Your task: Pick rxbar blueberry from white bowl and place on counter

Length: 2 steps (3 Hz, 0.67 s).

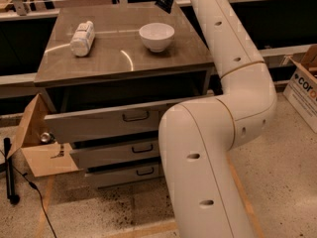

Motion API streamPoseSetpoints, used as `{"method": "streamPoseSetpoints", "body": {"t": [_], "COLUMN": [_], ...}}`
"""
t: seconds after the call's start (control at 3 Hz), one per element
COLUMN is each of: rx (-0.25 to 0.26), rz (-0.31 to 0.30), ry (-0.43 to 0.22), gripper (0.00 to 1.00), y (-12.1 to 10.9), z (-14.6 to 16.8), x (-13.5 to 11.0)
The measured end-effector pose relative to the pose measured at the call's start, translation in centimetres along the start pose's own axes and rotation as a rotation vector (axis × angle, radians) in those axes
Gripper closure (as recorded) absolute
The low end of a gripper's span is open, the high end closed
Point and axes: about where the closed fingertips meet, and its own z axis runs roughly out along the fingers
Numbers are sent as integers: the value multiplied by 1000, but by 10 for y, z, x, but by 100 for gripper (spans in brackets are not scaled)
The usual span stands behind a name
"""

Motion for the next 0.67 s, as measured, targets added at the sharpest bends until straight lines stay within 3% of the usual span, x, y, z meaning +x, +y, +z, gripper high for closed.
{"method": "streamPoseSetpoints", "body": {"t": [0.67], "rx": [-39], "rz": [63], "ry": [111], "gripper": [100], "y": [23], "z": [13], "x": [62]}}
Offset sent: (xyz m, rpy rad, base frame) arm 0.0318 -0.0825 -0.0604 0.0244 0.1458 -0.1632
